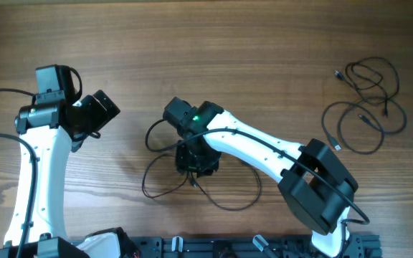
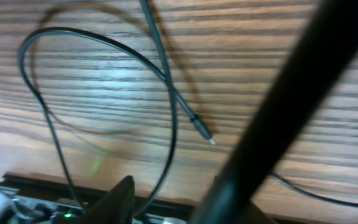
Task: Untangle cables
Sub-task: 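Lift the grasped cable with the right gripper, pulling it free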
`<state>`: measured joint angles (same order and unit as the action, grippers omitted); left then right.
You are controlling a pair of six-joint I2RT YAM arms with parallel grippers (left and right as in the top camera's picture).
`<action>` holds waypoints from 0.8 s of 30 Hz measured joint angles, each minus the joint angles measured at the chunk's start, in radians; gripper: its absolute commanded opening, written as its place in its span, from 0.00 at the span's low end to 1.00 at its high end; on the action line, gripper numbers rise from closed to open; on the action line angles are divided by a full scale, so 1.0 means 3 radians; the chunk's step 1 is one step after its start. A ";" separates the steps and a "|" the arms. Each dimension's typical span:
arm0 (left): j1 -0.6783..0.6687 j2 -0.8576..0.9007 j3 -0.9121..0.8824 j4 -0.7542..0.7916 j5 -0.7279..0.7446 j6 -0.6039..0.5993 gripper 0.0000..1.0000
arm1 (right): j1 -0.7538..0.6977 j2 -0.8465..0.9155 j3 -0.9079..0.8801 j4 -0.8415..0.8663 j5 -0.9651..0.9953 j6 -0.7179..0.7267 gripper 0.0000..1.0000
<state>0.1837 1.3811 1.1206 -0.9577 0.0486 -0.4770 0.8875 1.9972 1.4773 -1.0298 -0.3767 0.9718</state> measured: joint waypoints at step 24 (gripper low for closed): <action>0.0000 0.0000 0.0000 -0.0006 -0.0013 0.0000 1.00 | 0.0362 0.0000 -0.0482 0.0655 -0.0130 0.0838 0.50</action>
<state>0.1837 1.3811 1.1206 -0.9596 0.0448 -0.4770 0.9962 1.9972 1.3327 -0.8333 -0.4156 1.2232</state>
